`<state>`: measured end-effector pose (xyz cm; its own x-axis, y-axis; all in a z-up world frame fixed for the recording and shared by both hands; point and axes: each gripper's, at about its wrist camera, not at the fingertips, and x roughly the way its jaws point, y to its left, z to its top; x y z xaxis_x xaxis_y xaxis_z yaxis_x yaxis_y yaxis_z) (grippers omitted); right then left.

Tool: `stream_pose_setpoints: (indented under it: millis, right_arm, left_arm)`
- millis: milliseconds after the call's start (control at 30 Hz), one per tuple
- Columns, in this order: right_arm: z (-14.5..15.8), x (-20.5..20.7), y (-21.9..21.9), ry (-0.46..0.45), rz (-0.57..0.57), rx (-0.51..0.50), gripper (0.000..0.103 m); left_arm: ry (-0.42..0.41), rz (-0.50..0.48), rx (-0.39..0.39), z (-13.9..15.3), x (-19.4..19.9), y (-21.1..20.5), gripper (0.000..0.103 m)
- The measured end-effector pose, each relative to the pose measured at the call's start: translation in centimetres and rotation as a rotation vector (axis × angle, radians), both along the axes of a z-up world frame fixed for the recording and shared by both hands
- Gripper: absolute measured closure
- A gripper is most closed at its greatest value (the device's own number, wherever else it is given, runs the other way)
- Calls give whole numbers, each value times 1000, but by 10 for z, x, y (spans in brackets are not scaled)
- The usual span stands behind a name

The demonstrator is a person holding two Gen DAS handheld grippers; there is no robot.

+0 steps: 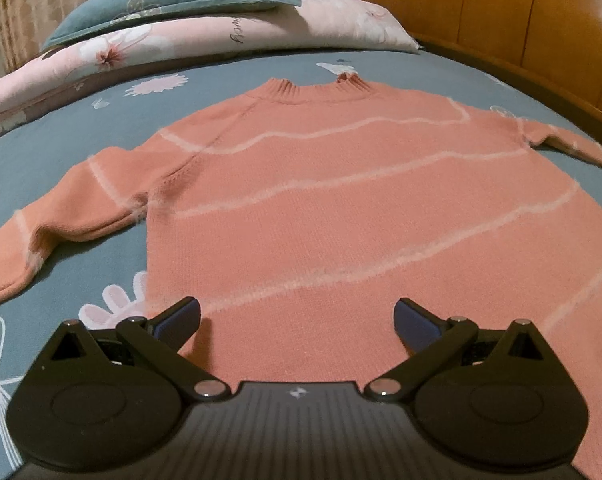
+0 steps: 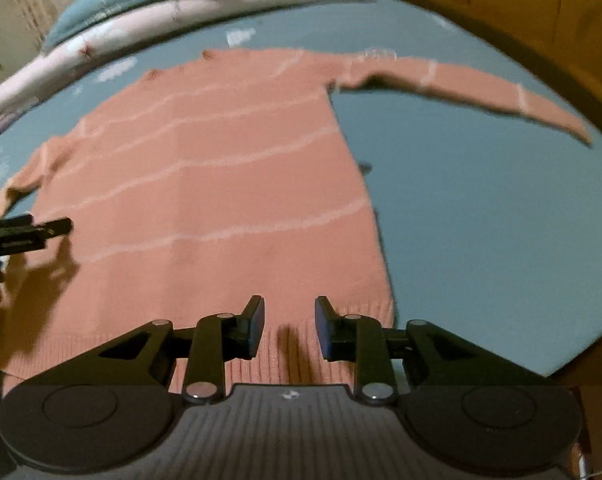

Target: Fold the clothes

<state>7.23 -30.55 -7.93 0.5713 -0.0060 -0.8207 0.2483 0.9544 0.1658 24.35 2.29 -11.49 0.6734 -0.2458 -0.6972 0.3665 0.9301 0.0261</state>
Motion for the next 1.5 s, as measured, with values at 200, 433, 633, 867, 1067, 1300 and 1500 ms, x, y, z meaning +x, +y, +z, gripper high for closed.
stream_pose_setpoints:
  millis: [200,433,633,867,1067,1300,1500]
  right_arm:
    - [-12,-31,-20,42,-78,82,79]
    - [14,-33,-4,-34,-54,-1,57]
    - [-12,-9,21,-2,81,10,44]
    - [-27,-20,42,-81,190,-27,10]
    - [-30,-21,41,-128,209,1,0]
    - [-35,-27,30,-200,214,68,0]
    - [-37,-31,27,-224,224,81,0]
  left_arm:
    - [11,17,-7,0,3,2,1]
    - [-3,2,-37,12,-3,6,1]
    - [5,35,-179,47,-36,42,1]
    - [46,43,-235,71,-84,61,1]
    - [140,18,-135,21,-106,25,1]
    - [166,17,2,-5,-158,25,1]
    - [87,6,-70,32,-147,23,1]
